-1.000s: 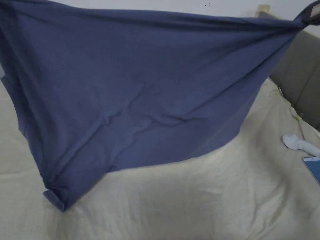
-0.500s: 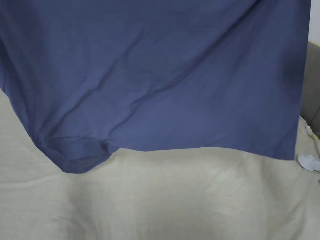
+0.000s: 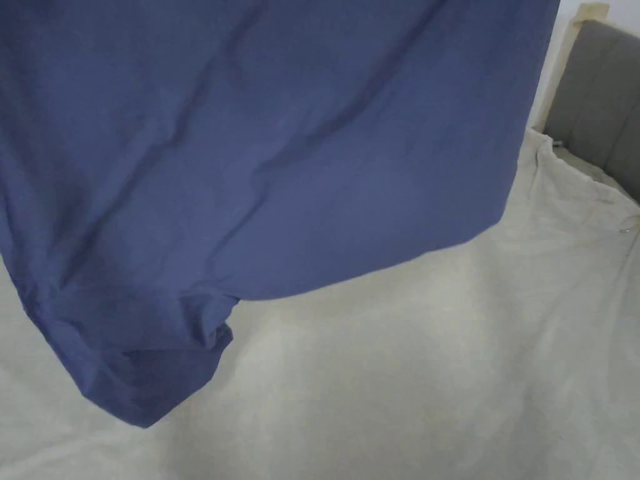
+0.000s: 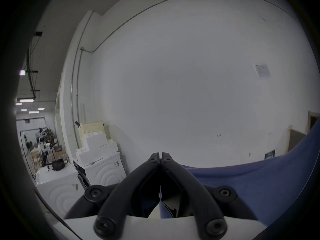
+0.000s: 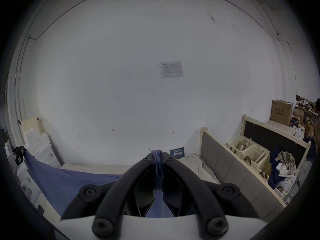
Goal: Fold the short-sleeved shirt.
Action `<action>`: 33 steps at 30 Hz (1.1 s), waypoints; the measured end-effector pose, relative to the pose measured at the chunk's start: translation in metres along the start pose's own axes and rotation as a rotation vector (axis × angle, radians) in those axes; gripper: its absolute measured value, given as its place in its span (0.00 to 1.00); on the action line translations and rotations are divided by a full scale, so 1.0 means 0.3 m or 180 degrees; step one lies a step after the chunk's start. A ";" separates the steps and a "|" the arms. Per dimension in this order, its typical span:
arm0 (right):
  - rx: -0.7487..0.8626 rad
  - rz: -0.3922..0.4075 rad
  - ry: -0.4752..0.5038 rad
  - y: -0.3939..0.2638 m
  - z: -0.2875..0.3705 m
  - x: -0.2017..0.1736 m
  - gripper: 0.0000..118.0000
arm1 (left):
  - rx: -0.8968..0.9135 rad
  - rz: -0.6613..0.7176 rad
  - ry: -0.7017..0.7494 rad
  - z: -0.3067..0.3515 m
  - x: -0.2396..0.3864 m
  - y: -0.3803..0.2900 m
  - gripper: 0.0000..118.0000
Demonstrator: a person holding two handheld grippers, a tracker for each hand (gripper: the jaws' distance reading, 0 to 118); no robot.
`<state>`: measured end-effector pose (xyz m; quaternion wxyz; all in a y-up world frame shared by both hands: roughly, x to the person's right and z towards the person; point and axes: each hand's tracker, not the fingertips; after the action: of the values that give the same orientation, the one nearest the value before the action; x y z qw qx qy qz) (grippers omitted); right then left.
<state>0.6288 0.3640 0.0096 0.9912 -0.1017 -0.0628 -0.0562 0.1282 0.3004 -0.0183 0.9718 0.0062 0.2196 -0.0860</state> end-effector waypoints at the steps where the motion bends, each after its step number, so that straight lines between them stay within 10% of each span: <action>1: 0.0027 0.0023 -0.0017 0.010 -0.026 -0.012 0.03 | 0.0006 0.0086 0.0042 -0.030 0.013 0.003 0.00; 16: -0.0164 0.0018 -0.0219 -0.231 -0.425 -0.017 0.03 | 0.0025 0.0144 0.0204 -0.264 0.268 -0.285 0.00; 33: -0.1904 -0.0508 -0.0459 -1.351 -0.369 0.288 0.03 | -0.1950 -0.0274 -0.0573 0.066 0.379 -1.313 0.00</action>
<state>0.6762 -0.0619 -0.0073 0.9028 -0.3871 -0.1214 -0.1423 0.1709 -0.1072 -0.0388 0.9395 -0.3035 0.1485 -0.0571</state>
